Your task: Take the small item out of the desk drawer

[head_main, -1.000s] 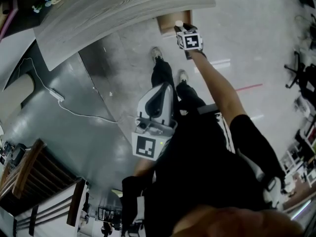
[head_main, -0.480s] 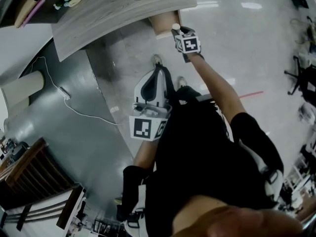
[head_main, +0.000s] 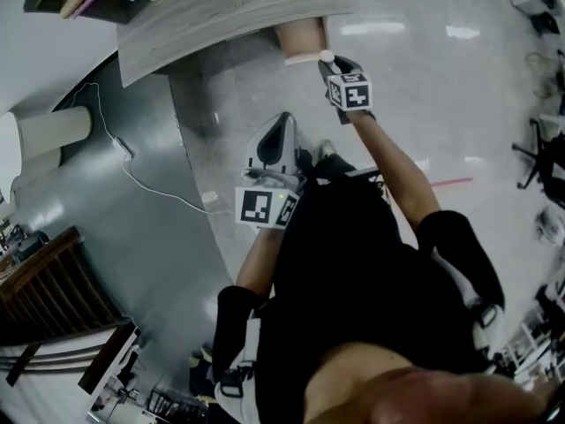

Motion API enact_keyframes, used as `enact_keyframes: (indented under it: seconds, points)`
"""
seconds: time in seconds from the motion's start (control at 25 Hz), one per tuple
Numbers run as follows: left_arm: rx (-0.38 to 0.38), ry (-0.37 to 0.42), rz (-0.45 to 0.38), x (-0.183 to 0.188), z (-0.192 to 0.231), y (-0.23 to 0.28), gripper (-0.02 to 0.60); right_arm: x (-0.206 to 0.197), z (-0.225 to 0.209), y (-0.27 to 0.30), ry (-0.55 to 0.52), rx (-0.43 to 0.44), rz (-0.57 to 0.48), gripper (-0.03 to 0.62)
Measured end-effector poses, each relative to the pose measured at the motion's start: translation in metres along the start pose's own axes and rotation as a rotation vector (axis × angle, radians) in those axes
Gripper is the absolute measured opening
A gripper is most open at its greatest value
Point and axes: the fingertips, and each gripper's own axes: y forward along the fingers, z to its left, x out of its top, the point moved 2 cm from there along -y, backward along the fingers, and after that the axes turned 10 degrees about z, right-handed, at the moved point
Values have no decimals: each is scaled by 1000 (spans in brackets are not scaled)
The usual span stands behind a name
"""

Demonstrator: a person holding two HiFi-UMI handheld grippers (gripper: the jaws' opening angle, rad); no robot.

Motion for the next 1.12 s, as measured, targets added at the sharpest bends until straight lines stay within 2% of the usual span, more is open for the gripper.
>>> enact_keyframes:
  seconds: [0.24,0.48,0.88,1.12]
  points:
    - [-16,5,10,-5,0,-13,-3,-2,18,-54,8,39,-79,152]
    - [-25,14,10,-14,7,-30,-3,-5,42,-110,-3,38,-163,152]
    - [-66,23,-8,-18,11,-62,-3,-19,109,-214,-15,51,-318,152]
    - [-84,44,0,-23,14,-69,-3,-26,141,-255,-17,78,-383,152]
